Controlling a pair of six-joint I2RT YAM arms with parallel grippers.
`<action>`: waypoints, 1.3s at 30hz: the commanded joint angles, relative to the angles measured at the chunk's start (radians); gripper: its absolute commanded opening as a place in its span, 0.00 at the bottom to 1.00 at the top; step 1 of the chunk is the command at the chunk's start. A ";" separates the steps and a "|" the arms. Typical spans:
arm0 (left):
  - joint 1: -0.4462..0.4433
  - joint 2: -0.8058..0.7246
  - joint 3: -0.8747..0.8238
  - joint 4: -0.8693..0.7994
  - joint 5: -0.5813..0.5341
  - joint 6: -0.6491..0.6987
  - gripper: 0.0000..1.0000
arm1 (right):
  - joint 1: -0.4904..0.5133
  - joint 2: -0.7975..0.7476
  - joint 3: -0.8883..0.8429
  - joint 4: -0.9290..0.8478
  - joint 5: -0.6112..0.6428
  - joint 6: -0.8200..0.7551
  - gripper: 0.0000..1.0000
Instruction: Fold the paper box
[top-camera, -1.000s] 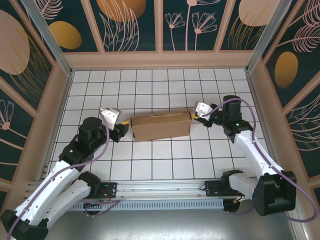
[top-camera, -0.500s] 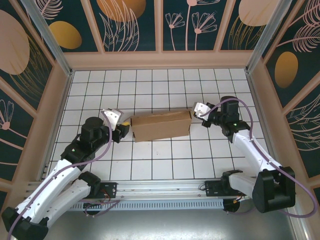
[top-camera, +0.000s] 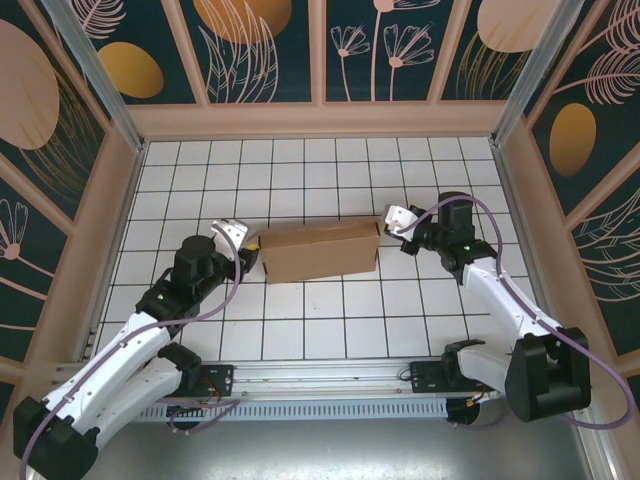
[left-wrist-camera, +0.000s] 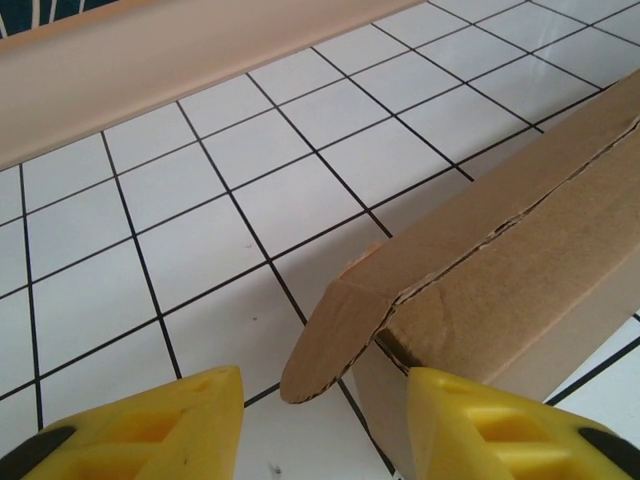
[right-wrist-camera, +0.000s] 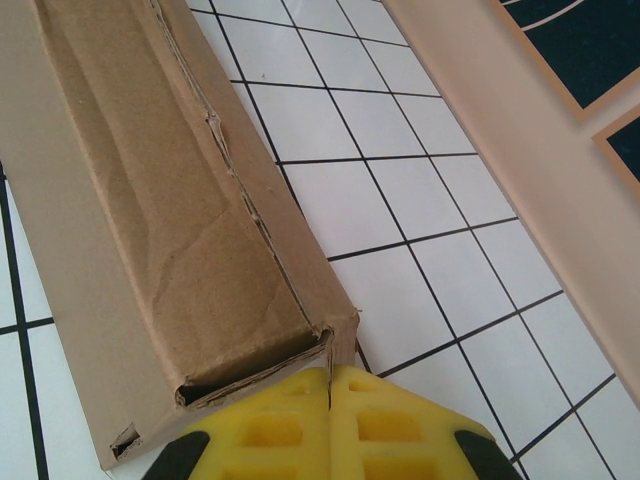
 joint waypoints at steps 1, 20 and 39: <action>-0.005 0.026 0.002 0.069 -0.001 0.018 0.43 | 0.012 0.013 -0.002 0.003 0.009 0.000 0.03; -0.005 0.100 0.069 0.070 0.040 -0.077 0.00 | 0.063 0.020 0.077 -0.040 0.027 0.132 0.00; -0.005 0.233 0.195 -0.007 0.095 -0.307 0.00 | 0.170 0.021 0.169 -0.088 0.217 0.658 0.00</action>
